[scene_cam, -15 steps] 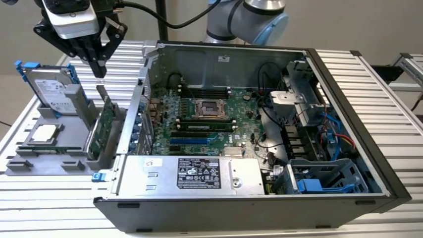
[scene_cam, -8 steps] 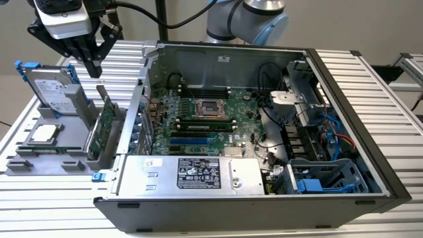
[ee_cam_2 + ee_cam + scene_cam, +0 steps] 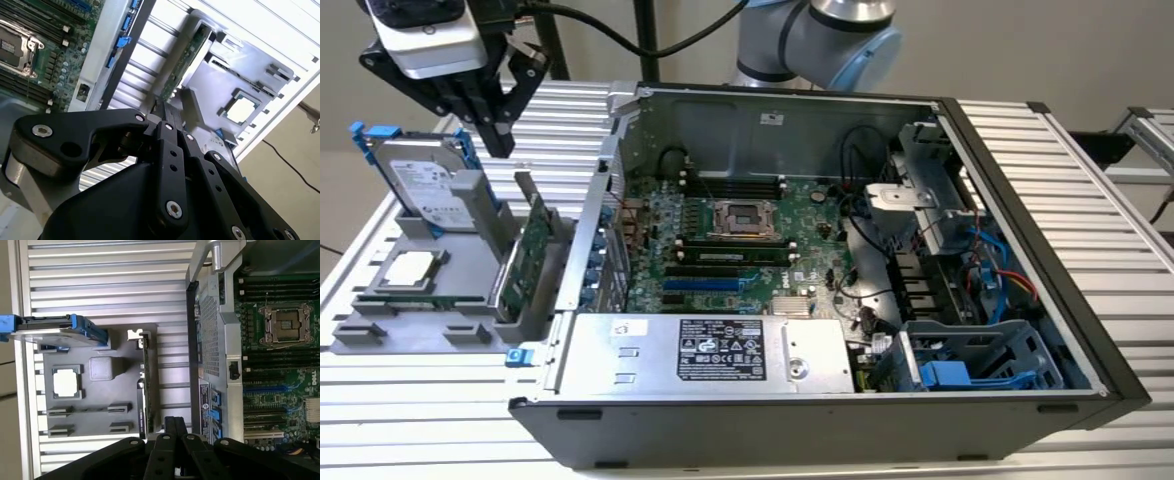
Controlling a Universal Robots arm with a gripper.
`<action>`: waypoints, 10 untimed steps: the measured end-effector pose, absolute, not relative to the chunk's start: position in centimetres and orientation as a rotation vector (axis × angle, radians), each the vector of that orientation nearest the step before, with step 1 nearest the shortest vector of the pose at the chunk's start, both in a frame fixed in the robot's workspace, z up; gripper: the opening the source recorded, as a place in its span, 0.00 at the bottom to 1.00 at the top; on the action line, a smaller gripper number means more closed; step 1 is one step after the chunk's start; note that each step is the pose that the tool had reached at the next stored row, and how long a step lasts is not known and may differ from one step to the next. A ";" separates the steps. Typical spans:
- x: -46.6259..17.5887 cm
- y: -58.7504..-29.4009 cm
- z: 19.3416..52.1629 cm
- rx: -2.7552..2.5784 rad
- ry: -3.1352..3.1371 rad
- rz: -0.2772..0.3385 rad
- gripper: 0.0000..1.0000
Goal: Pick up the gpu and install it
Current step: 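Reach for the gpu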
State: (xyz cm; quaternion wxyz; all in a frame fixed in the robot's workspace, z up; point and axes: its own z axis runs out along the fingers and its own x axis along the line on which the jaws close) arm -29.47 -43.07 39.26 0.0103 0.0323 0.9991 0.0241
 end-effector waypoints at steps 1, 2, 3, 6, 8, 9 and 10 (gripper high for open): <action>-29.6 -43.1 39.3 0.101 3.118 0.075 0.00; -29.7 -43.1 39.3 0.101 3.119 0.075 0.00; -29.9 -43.1 39.3 0.100 3.119 0.075 0.00; -30.3 -43.1 39.3 0.100 3.119 0.075 0.00; -30.5 -43.1 39.3 0.100 3.119 0.075 0.00; -30.6 -43.1 39.3 0.100 3.119 0.075 0.00; -30.7 -43.1 39.3 0.100 3.119 0.075 0.00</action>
